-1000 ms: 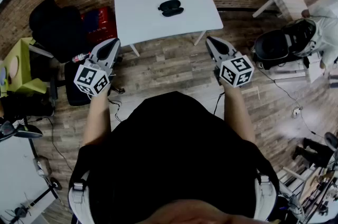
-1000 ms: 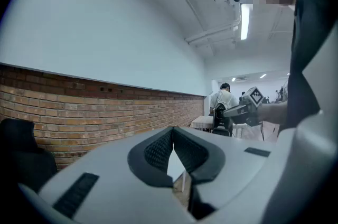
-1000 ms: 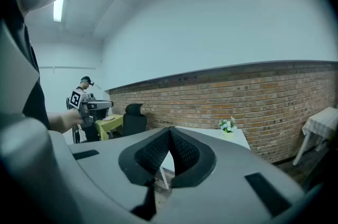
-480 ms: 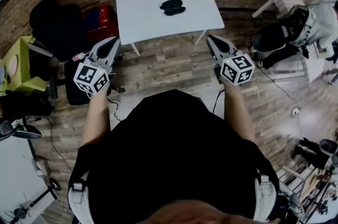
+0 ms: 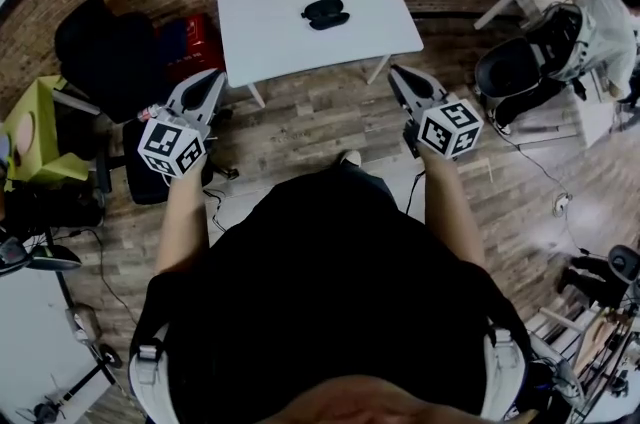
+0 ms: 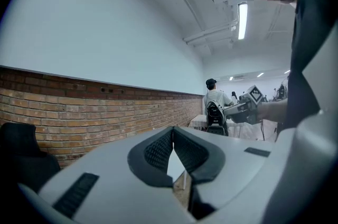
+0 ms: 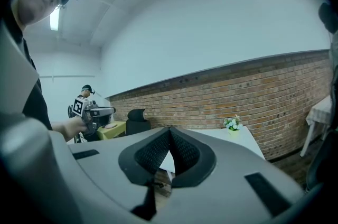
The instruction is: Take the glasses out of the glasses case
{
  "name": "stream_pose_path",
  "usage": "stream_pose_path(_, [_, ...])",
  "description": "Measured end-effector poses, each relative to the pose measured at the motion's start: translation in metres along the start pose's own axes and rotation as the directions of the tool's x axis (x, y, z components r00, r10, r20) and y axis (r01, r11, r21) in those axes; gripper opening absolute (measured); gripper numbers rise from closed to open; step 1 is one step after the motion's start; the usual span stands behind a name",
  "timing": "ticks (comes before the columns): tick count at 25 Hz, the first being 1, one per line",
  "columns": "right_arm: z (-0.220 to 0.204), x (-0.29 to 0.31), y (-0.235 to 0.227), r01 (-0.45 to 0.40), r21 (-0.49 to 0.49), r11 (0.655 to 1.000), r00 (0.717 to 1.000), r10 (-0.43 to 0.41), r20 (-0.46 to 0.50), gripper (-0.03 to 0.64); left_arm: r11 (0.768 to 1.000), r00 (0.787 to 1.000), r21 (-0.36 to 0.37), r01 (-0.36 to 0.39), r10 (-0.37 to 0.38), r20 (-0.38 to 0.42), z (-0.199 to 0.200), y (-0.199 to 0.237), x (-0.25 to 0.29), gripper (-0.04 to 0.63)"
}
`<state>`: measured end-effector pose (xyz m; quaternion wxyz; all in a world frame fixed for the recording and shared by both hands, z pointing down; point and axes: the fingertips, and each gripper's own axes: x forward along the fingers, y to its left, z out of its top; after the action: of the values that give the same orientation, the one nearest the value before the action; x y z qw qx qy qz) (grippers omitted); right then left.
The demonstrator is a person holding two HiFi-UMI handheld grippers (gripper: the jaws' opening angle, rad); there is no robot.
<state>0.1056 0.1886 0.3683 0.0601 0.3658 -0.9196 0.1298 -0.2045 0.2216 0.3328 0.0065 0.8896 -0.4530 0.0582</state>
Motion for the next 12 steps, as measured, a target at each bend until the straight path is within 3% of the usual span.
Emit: stream_pose_path(12, [0.017,0.004,-0.027,0.028,-0.011,1.000,0.999,-0.028,0.023,0.015,1.000,1.000,0.009,-0.016,0.016,-0.005,-0.004,0.009,0.009,0.012])
